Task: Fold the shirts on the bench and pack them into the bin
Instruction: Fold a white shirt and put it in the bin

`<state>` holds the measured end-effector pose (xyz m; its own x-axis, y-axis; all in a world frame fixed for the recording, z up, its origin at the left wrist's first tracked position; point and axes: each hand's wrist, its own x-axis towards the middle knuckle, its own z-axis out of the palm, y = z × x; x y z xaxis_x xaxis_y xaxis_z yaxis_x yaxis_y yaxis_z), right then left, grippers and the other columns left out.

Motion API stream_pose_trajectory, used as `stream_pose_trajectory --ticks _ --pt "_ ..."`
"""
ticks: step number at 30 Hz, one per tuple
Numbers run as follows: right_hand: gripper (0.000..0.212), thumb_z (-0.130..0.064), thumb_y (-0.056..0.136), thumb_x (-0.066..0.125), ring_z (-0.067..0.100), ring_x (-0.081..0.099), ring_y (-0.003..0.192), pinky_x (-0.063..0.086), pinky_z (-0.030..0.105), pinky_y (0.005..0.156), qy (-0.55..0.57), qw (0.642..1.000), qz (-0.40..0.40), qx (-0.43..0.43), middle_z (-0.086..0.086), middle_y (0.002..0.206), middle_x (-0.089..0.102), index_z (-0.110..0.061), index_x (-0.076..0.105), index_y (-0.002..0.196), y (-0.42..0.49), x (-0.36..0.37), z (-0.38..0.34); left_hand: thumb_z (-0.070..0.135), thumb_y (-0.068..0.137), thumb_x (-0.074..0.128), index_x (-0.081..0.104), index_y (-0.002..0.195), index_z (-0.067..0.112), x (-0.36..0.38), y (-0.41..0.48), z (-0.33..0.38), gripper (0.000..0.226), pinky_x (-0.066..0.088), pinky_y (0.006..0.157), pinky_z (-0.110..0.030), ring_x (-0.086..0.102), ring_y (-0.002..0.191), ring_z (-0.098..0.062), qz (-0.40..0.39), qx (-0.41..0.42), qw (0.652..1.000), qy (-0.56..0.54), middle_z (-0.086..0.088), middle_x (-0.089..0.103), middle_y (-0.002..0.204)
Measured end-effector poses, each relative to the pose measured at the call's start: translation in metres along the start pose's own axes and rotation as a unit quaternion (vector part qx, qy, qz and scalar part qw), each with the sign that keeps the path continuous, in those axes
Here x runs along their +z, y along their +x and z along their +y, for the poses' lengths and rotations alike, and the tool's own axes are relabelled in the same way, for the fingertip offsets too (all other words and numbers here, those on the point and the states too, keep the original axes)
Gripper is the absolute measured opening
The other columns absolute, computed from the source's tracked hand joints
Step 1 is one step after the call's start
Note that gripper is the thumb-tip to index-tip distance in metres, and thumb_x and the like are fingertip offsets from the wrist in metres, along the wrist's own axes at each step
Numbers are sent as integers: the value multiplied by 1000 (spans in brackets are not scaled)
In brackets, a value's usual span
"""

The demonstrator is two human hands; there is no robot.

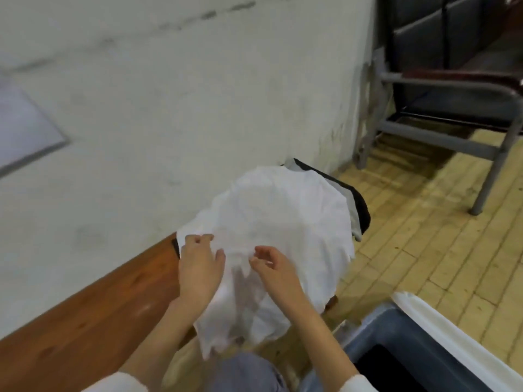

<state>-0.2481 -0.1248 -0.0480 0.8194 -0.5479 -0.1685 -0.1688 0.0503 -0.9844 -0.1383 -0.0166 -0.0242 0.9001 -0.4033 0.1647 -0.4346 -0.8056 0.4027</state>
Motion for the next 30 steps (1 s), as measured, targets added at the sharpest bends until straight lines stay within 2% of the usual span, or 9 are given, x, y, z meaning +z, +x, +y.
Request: stream_pose_trajectory --ticks 3,9,15,17,20,21,25,28,30 --pt "40 -31 91 59 8 53 105 44 18 88 -40 998 -40 21 -4 127 56 -20 51 129 4 29 -12 36 92 53 47 126 5 -19 24 -44 46 47 88 -38 55 105 -33 -94 -157 982 -48 -17 49 127" --pt "44 -38 86 63 8 45 117 39 24 99 -113 991 -70 25 -7 131 48 -28 50 127 -1 52 -9 27 91 63 53 111 3 -24 50 -52 33 44 54 -25 50 65 -16 -168 -280 898 -294 -7 56 83" --pt "32 -35 86 64 10 47 119 39 22 99 -134 989 -66 24 -7 127 52 -32 52 116 0 52 -1 4 84 65 63 78 13 -27 58 -43 11 50 80 -33 60 85 -23 -67 -225 920 -314 -8 65 92" --pt "35 -32 87 64 11 50 118 38 18 93 -141 989 -41 17 -7 122 53 -27 54 119 0 52 -5 -1 89 54 57 79 11 -35 58 -36 16 50 79 -37 58 80 -24 -82 -285 847 -441 -11 60 91" --pt "42 -31 88 64 17 43 127 34 25 105 -191 978 70 -48 -3 132 48 -22 52 127 2 53 -18 -5 92 38 54 83 2 -54 50 -30 20 50 64 -34 59 66 -25 -190 -415 612 -646 -13 57 85" --pt "46 -32 89 62 18 34 134 29 29 111 -219 969 93 -74 -1 142 41 -21 49 132 2 53 -26 -1 94 35 55 82 0 -61 46 -31 23 49 61 -35 60 65 -27 -215 -433 569 -665 -14 59 80" --pt "57 -39 96 46 21 4 147 7 35 120 -310 940 84 -118 0 158 12 -22 29 147 11 51 -56 23 85 55 75 68 1 -76 23 -31 33 54 52 -31 68 52 -28 -280 -382 527 -705 -15 70 66" --pt "64 -48 97 38 27 -9 146 -1 40 118 -443 887 78 -106 6 160 -1 -23 14 151 24 53 -71 16 80 61 64 119 2 -80 16 -50 42 54 84 -39 67 96 -33 -259 -367 523 -724 -22 68 109" --pt "81 -61 91 40 31 -17 145 -5 45 117 -557 825 48 -86 7 159 -13 -26 1 152 30 62 -73 9 77 62 51 133 2 -86 14 -74 58 49 94 -43 58 111 -34 -249 -374 524 -724 -23 58 126"
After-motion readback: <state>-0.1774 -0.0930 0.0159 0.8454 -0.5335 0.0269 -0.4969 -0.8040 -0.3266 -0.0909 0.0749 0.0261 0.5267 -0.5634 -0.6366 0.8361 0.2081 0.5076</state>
